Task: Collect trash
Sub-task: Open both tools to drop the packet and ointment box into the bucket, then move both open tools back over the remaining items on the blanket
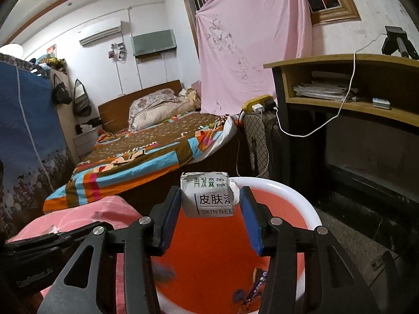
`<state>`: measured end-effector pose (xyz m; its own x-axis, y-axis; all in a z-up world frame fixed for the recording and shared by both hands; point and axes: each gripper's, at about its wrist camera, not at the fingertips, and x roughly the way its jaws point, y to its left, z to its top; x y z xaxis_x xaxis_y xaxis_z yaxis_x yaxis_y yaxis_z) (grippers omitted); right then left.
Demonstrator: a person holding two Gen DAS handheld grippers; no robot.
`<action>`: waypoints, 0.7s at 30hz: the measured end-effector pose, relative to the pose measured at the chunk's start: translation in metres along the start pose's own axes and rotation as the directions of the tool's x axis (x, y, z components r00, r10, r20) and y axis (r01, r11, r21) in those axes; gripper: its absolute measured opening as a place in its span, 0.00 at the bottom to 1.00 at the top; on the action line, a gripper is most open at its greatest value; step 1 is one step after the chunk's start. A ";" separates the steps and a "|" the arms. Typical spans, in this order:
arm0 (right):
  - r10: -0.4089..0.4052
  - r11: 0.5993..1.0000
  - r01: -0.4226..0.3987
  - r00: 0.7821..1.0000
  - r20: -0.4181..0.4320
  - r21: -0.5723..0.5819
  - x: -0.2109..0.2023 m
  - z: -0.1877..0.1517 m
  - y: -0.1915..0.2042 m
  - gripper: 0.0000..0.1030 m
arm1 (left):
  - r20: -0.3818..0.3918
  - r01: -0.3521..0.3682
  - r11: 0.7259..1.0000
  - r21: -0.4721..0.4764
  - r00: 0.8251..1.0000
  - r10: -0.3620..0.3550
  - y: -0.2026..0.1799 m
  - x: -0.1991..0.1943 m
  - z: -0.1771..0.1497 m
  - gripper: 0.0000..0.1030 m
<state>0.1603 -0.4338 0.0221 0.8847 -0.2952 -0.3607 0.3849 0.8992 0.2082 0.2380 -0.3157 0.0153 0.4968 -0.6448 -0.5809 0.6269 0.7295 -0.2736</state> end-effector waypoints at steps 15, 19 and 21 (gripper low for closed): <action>0.004 1.000 -0.003 1.000 0.025 -0.016 -0.005 0.003 0.007 0.61 | 0.114 -0.093 0.995 -0.037 0.989 0.096 0.019 -0.041 0.003 0.17; 0.021 1.000 -0.021 0.998 0.055 -0.012 -0.011 0.004 0.012 0.69 | 0.150 -0.118 0.992 -0.053 0.981 0.125 0.029 -0.060 0.002 0.21; 0.037 0.999 -0.036 0.996 0.083 -0.012 -0.016 0.005 0.016 0.71 | 0.180 -0.139 0.988 -0.061 0.973 0.148 0.034 -0.072 0.002 0.24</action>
<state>0.1535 -0.4160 0.0359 0.9171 -0.2880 -0.2758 0.3498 0.9131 0.2096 0.2244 -0.2445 0.0493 0.6838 -0.5600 -0.4677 0.5140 0.8247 -0.2359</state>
